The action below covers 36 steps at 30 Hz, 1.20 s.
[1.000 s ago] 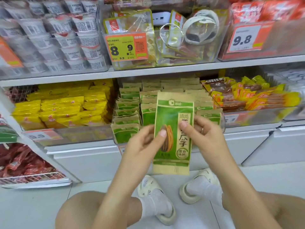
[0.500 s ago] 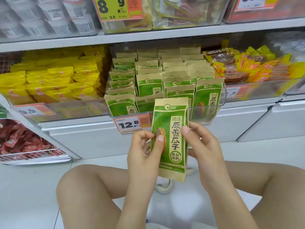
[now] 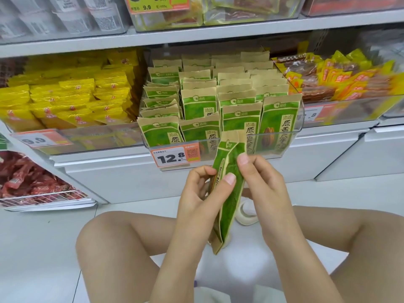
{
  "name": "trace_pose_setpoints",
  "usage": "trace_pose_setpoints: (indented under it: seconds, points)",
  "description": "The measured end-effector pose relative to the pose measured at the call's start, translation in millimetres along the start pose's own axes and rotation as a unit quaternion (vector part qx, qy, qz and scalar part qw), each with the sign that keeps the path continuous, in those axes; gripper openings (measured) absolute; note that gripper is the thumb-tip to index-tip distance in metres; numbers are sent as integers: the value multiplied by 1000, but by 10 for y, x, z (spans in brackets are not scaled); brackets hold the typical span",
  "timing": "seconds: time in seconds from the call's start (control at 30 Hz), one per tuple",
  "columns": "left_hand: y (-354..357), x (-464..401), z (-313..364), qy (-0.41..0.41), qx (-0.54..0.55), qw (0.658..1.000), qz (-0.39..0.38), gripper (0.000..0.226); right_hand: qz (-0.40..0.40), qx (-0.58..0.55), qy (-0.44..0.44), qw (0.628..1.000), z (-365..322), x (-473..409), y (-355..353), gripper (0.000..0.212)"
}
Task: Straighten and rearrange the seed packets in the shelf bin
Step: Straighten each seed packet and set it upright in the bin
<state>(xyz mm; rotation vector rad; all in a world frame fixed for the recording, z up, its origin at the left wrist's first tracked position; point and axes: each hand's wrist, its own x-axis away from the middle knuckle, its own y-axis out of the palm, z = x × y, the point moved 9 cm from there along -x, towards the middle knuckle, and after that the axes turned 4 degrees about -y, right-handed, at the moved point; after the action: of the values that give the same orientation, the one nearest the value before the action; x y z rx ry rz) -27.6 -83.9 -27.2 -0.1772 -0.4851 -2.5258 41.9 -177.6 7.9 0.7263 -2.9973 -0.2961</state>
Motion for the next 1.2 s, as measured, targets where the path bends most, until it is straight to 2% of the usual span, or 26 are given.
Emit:
trace_pose_setpoints:
  seconds: [0.13, 0.33, 0.47, 0.53, 0.63, 0.73, 0.87, 1.0, 1.07, 1.2]
  points:
    - [43, -4, -56, -33, 39, 999, -12, 59, 10, 8, 5, 1000, 28, -12, -30, 42]
    - [70, 5, -102, -41, 30, 998, -41, 54, 26, -26, 41, 999, 98, -21, -79, 37]
    - [64, -7, -82, -38, 29, 998, -29, 61, 23, -38, 47, 998, 113, -12, -93, 37]
    - [10, -40, -41, -31, 39, 999, 2, 54, -8, -20, 49, 999, 122, -4, -74, 42]
    - [-108, -81, 102, -7, 90, 994, 61, 47, -96, 12, 58, 994, 162, 29, 40, 34]
    - [-205, -87, 269, 30, 115, 988, 99, 64, -156, 29, 107, 982, 288, 87, 148, 30]
    - [-227, -57, 360, 51, 107, 986, 116, 79, -213, 16, 97, 972, 339, 137, 282, 38]
    - [-193, -55, 355, 65, 70, 993, 74, 65, -183, -25, 50, 982, 223, 112, 264, 29]
    - [-144, -46, 321, 62, 51, 996, 34, 65, -169, -35, 33, 985, 167, 87, 221, 27]
    - [-119, -33, 291, 61, 47, 997, 11, 63, -185, -38, 34, 981, 139, 91, 225, 26]
